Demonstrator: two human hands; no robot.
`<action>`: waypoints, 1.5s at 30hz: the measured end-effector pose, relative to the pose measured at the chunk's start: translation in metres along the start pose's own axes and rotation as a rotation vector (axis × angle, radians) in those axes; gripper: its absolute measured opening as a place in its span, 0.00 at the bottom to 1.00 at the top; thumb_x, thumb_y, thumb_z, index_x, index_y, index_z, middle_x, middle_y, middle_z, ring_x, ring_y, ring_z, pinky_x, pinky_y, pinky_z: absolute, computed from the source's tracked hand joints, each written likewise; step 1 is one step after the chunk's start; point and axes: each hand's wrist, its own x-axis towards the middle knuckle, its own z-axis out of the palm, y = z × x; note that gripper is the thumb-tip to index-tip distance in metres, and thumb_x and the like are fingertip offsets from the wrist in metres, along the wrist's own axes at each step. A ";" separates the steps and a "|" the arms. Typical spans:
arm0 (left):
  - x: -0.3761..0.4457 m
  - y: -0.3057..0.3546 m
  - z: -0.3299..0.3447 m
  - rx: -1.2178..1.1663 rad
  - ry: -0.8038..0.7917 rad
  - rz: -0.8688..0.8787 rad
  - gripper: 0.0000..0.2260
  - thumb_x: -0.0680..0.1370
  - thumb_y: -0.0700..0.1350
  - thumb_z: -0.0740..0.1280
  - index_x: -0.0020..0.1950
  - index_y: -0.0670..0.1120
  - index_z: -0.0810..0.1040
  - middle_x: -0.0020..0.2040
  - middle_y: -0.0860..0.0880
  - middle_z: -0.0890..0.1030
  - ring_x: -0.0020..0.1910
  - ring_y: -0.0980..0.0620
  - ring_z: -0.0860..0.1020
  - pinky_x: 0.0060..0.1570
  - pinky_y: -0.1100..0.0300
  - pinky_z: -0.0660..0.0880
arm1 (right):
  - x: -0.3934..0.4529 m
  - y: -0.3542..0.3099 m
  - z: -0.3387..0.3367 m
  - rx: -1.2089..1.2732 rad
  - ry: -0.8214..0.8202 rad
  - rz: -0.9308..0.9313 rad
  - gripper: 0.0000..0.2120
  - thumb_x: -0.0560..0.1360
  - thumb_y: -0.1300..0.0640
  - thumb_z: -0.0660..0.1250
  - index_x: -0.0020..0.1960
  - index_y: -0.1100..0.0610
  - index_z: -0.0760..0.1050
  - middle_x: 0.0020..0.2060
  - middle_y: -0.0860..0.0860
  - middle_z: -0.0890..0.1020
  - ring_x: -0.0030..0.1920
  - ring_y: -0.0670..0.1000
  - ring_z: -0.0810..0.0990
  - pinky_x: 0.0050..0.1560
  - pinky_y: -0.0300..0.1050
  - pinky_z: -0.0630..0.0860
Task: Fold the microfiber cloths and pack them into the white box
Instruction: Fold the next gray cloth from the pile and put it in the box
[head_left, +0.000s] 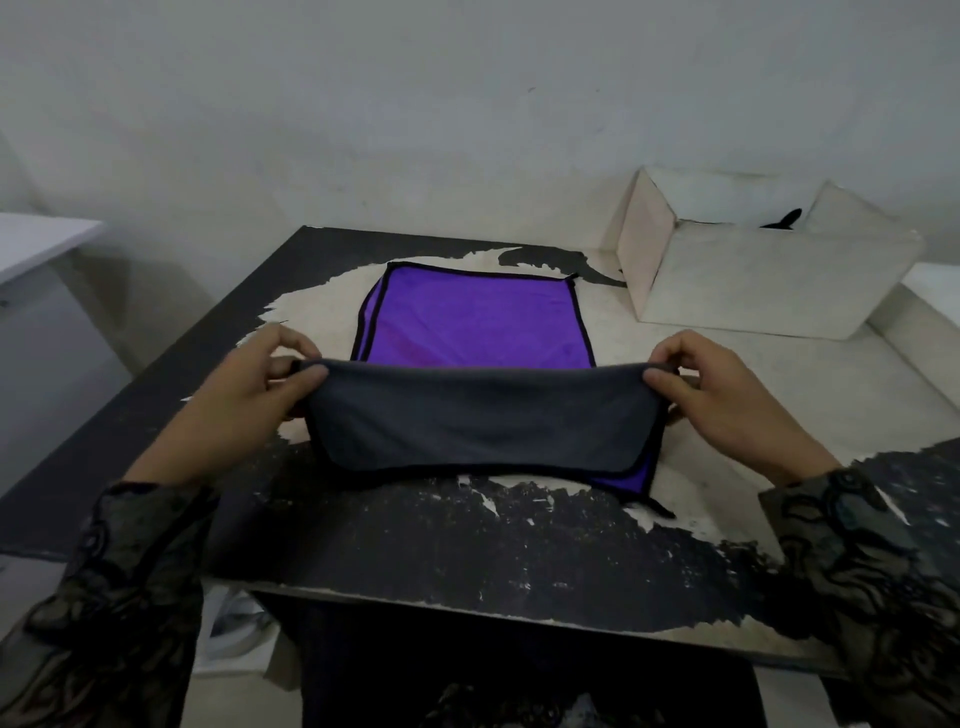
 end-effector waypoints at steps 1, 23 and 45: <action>0.004 0.002 0.001 -0.047 0.030 -0.023 0.05 0.81 0.41 0.64 0.54 0.50 0.73 0.46 0.45 0.83 0.45 0.49 0.83 0.45 0.51 0.79 | 0.004 -0.001 0.001 0.027 0.033 0.009 0.04 0.80 0.61 0.66 0.47 0.55 0.73 0.43 0.51 0.78 0.37 0.49 0.80 0.35 0.48 0.81; 0.024 0.039 0.047 0.136 0.063 0.179 0.10 0.82 0.40 0.60 0.51 0.47 0.80 0.51 0.48 0.79 0.49 0.49 0.77 0.49 0.51 0.74 | 0.013 0.016 0.025 -0.045 0.080 0.042 0.10 0.79 0.65 0.65 0.49 0.51 0.81 0.49 0.47 0.83 0.48 0.48 0.83 0.49 0.41 0.78; 0.060 0.106 0.227 0.404 -0.565 0.385 0.08 0.78 0.41 0.64 0.57 0.45 0.73 0.42 0.54 0.72 0.44 0.51 0.73 0.41 0.57 0.71 | 0.011 0.019 0.020 0.146 0.012 0.216 0.17 0.76 0.72 0.58 0.51 0.61 0.85 0.48 0.55 0.86 0.51 0.47 0.84 0.48 0.28 0.78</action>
